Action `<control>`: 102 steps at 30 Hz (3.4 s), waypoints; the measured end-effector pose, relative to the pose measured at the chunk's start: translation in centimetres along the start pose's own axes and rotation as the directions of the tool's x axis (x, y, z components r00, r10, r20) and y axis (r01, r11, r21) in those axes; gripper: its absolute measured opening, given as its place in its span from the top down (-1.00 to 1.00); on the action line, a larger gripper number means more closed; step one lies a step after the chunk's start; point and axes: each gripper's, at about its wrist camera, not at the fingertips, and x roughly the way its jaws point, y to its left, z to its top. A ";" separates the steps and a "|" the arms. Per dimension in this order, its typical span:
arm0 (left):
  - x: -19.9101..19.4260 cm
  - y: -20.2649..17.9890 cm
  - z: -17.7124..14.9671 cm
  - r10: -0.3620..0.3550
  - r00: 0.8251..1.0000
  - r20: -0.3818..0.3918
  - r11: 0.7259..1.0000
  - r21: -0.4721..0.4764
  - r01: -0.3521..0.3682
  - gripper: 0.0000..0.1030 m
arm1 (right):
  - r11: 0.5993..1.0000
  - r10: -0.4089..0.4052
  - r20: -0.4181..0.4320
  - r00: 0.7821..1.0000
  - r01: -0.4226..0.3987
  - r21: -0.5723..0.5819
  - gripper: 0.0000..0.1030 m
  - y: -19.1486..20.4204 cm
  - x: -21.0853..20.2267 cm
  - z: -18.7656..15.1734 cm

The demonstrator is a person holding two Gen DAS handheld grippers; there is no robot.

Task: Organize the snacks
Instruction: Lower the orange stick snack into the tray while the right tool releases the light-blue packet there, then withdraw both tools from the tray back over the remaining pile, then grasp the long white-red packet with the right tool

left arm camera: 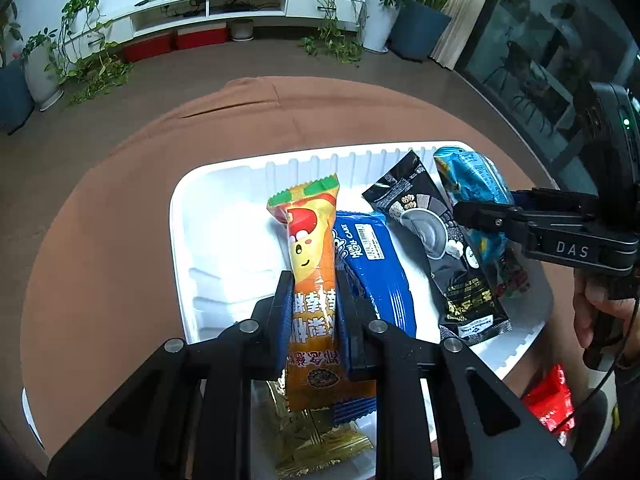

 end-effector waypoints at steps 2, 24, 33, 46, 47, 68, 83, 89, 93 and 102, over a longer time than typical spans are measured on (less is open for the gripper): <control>0.6 -0.3 0.1 0.008 1.000 -0.003 1.000 0.007 -0.008 0.66 | 1.000 -0.005 -0.002 1.000 0.005 0.001 0.14 -0.1 0.3 -0.1; 0.3 -0.2 -1.0 0.042 0.999 0.025 0.999 -0.009 -0.042 0.00 | 0.999 -0.047 0.012 0.999 0.047 -0.016 -0.14 0.4 0.1 -0.8; -2.4 -0.3 -2.1 0.038 0.997 0.071 0.999 -0.027 -0.037 -0.38 | 0.999 -0.036 0.066 0.997 0.036 0.002 -0.32 0.5 -2.6 -1.2; -13.2 -3.5 -10.5 0.024 0.975 0.222 0.999 -0.038 -0.016 -0.99 | 0.972 0.150 0.265 0.952 -0.191 0.134 -0.89 -1.8 -12.3 -7.3; -13.6 -3.8 -11.3 0.022 0.974 0.227 0.999 -0.039 -0.014 -0.99 | 0.968 0.160 0.278 0.947 -0.206 0.145 -0.91 -2.0 -13.1 -8.3; -16.3 -9.4 -28.1 -0.098 0.984 0.146 0.985 -0.126 0.117 -0.99 | 0.960 0.176 0.222 0.959 -0.218 0.178 -0.94 -0.2 -15.2 -26.8; -16.6 -8.6 -24.7 -0.093 0.986 0.135 0.966 -0.228 0.123 -0.99 | 0.988 0.137 0.211 0.968 -0.149 0.042 -0.69 2.8 -15.2 -27.7; -16.5 -9.3 -21.8 -0.078 0.986 0.151 0.970 -0.215 0.110 -0.99 | 0.990 0.136 0.200 0.970 -0.140 0.008 -0.60 3.5 -14.9 -27.6; -15.8 -9.5 -19.5 -0.069 0.987 0.143 0.972 -0.212 0.098 -0.99 | 0.990 0.136 0.190 0.972 -0.138 -0.007 -0.55 3.9 -14.6 -27.7; -17.8 -4.7 -21.5 -0.023 0.982 0.187 0.944 -0.318 0.083 -0.99 | 0.975 0.165 0.178 0.970 -0.133 -0.177 -0.44 7.9 -14.9 -23.2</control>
